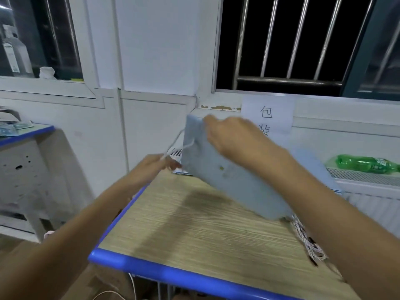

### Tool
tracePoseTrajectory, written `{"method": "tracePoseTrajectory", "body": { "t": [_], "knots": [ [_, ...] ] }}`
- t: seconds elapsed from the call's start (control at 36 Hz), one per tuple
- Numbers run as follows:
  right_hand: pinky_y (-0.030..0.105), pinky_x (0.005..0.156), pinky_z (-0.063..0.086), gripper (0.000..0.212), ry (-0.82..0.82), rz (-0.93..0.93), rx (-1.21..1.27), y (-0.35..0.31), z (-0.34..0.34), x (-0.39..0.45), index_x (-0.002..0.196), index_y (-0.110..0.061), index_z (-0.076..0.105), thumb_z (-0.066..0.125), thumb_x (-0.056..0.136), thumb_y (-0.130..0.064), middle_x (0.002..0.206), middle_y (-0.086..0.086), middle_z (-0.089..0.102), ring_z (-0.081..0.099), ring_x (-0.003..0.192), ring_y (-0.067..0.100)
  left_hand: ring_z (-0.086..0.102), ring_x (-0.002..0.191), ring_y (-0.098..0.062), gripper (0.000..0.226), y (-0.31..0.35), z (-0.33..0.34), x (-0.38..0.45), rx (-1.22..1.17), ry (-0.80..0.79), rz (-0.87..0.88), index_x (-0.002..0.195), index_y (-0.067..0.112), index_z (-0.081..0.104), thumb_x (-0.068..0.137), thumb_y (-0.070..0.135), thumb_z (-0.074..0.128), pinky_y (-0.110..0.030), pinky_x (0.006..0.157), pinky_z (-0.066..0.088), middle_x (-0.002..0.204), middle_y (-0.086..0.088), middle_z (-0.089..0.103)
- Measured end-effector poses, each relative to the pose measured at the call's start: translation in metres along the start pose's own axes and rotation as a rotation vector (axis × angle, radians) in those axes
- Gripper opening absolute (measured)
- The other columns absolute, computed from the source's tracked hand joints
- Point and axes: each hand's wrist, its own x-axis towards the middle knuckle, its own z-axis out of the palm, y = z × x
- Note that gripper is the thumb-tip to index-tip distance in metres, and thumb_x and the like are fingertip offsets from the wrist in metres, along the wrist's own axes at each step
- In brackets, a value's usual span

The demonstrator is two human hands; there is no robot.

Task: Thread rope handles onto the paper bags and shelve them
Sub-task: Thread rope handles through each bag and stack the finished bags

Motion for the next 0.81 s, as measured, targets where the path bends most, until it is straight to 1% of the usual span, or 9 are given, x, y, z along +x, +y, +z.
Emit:
{"method": "tracePoseTrajectory", "body": {
  "t": [0.06,0.17,0.25,0.39,0.44,0.5,0.61,0.72,0.81],
  "knots": [
    [0.032,0.065,0.025,0.015,0.079,0.128,0.162,0.022,-0.015,0.006,0.101,-0.01,0.045,0.031,0.099,-0.016,0.085,0.016,0.049,0.048,0.085,0.034,0.063,0.09,-0.016,0.023,0.013,-0.01,0.006,-0.133,0.049,0.016,0.058,0.019,0.073,0.063,0.037,0.059,-0.023,0.089,0.042,0.077,0.003,0.074],
    [0.032,0.061,0.02,0.031,0.257,0.224,0.403,0.062,-0.02,0.011,0.064,-0.017,0.031,0.036,0.095,-0.012,0.064,0.002,0.038,0.036,0.073,0.023,0.063,0.073,-0.014,0.049,0.04,-0.02,0.018,-0.498,0.124,0.036,0.053,0.014,0.068,0.093,0.003,0.04,-0.026,0.093,0.041,0.053,0.001,0.06],
    [0.03,0.055,0.02,0.032,0.159,0.355,0.745,0.077,-0.01,0.006,0.062,-0.017,0.035,0.039,0.093,-0.008,0.064,0.008,0.031,0.029,0.062,0.017,0.062,0.059,-0.015,0.038,0.063,-0.023,0.027,-0.726,0.181,0.001,0.062,0.011,0.061,0.095,0.006,0.042,-0.028,0.098,0.043,0.04,0.003,0.039],
    [0.02,0.044,0.023,0.037,-0.088,0.661,1.175,0.065,0.051,-0.033,0.059,-0.013,0.035,0.041,0.093,0.0,0.056,0.007,0.033,0.034,0.039,0.013,0.039,0.033,-0.007,0.026,0.065,-0.007,0.044,-0.822,0.145,-0.304,0.071,0.011,0.047,0.096,0.014,0.041,-0.019,0.061,0.054,0.037,0.008,0.031],
    [0.019,0.042,0.027,0.033,-0.192,0.805,1.268,0.06,0.086,-0.058,0.062,-0.007,0.041,0.04,0.093,0.004,0.054,0.009,0.039,0.039,0.035,0.009,0.031,0.029,-0.005,0.027,0.05,0.004,0.05,-0.767,0.072,-0.458,0.07,0.011,0.043,0.096,0.013,0.039,-0.011,0.046,0.041,0.036,0.009,0.03],
    [0.024,0.051,0.032,0.026,-0.314,0.904,1.296,0.055,0.118,-0.082,0.069,-0.006,0.048,0.043,0.094,-0.002,0.062,0.016,0.044,0.045,0.05,0.021,0.026,0.027,-0.006,0.026,0.029,0.019,0.055,-0.585,0.025,-0.562,0.07,0.01,0.045,0.095,0.01,0.041,-0.01,0.038,0.032,0.037,0.008,0.03],
    [0.028,0.062,0.04,0.024,-0.381,0.938,1.163,0.053,0.153,-0.11,0.072,-0.006,0.059,0.048,0.092,-0.003,0.073,0.013,0.058,0.053,0.064,0.023,0.024,0.03,-0.008,0.017,-0.008,0.054,0.064,-0.141,-0.06,-0.665,0.075,0.011,0.05,0.092,0.009,0.051,-0.013,0.038,0.028,0.045,0.003,0.033],
    [0.031,0.073,0.051,0.007,-0.426,0.845,1.003,0.058,0.165,-0.113,0.095,-0.012,0.06,0.057,0.089,-0.01,0.081,-0.001,0.065,0.064,0.078,0.017,0.025,0.043,-0.015,0.014,-0.027,0.084,0.078,0.082,-0.063,-0.636,0.075,0.007,0.054,0.089,0.007,0.056,-0.022,0.049,0.022,0.057,-0.003,0.029],
    [0.03,0.078,0.045,0.031,-0.484,0.78,0.813,0.059,0.163,-0.11,0.119,-0.014,0.053,0.057,0.09,-0.026,0.108,0.003,0.061,0.057,0.101,0.022,0.038,0.043,-0.015,0.014,-0.028,0.1,0.092,0.137,0.021,-0.527,0.081,0.006,0.051,0.094,0.008,0.048,-0.025,0.051,0.03,0.055,-0.005,0.044]
  ]
}}
